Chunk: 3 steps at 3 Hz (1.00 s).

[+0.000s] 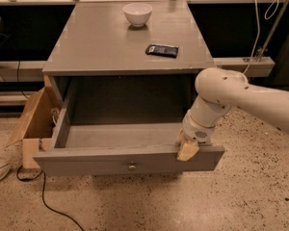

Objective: Open top drawer

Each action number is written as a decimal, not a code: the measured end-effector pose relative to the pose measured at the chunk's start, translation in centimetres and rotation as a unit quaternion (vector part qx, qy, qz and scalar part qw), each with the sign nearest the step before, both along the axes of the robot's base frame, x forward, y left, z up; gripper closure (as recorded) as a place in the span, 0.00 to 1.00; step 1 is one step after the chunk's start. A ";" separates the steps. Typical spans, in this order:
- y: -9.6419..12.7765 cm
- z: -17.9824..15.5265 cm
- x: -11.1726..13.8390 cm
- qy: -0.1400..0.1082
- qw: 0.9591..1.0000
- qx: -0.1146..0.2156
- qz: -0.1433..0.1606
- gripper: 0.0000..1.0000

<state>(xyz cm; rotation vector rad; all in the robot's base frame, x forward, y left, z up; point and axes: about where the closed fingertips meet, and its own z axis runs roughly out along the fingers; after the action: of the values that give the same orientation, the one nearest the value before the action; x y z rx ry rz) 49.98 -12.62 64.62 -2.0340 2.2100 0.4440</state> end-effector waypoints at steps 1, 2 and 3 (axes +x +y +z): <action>-0.4 0.5 0.0 -0.003 1.000 0.004 -0.002 0.46; -0.8 1.7 0.2 -0.011 1.000 0.002 -0.002 0.14; -3.9 11.8 1.4 -0.075 0.997 -0.009 -0.007 0.00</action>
Offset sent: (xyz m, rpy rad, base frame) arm 0.0142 -0.0398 0.1235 -0.0170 -0.1207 -0.0022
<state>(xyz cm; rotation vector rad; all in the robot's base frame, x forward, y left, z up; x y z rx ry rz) 51.36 -16.54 76.46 -1.9883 2.1459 0.2617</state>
